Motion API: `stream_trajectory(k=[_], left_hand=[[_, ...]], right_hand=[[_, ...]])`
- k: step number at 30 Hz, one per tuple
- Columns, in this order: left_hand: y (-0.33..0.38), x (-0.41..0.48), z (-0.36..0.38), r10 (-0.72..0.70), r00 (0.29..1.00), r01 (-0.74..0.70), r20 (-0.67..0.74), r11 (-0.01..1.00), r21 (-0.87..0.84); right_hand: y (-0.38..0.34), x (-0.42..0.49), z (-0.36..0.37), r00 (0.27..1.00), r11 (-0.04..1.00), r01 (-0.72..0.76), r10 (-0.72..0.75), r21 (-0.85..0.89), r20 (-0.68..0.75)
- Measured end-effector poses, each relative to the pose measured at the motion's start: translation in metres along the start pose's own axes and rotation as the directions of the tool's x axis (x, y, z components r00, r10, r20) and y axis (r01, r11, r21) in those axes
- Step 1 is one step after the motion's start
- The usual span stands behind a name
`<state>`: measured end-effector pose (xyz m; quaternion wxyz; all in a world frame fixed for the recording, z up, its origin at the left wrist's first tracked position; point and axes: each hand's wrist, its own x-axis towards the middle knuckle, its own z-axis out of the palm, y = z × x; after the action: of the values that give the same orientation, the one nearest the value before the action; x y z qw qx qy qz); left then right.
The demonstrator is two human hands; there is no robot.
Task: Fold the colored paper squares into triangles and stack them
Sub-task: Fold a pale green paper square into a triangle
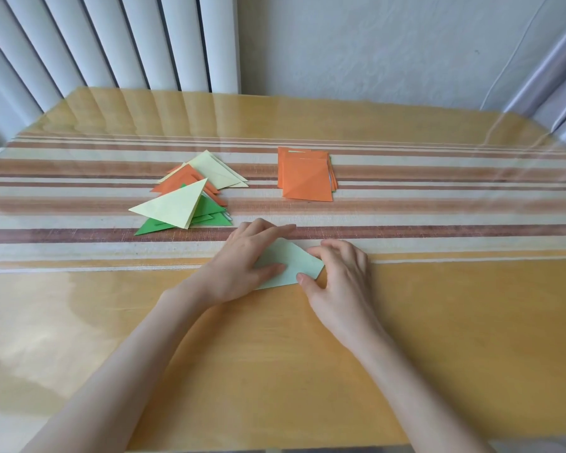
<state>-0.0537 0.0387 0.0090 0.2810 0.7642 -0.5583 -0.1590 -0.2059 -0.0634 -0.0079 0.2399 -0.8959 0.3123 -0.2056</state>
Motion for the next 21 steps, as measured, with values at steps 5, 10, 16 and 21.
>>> stream_trajectory(k=[5, 10, 16, 21], left_hand=[[-0.005, 0.001, -0.003, 0.030, 0.999, -0.031, -0.037, 0.999, -0.030], [-0.019, -0.006, -0.004, 0.188, 0.976, -0.165, -0.113, 0.968, 0.188], [-0.021, -0.016, -0.005, 0.318, 0.937, -0.225, -0.148, 0.869, 0.440], [-0.015, -0.018, 0.001, 0.115, 0.947, -0.010, -0.300, 0.944, 0.330]], right_hand=[[0.000, 0.002, 0.005, 0.967, 0.983, 0.184, -0.182, -0.006, -0.177], [-0.002, -0.004, 0.003, 0.887, 0.881, 0.407, -0.444, -0.240, -0.129], [-0.001, -0.007, -0.002, 0.881, 0.845, 0.446, -0.473, -0.294, -0.023], [-0.001, -0.005, 0.000, 0.930, 0.907, 0.353, -0.367, -0.227, -0.018]])
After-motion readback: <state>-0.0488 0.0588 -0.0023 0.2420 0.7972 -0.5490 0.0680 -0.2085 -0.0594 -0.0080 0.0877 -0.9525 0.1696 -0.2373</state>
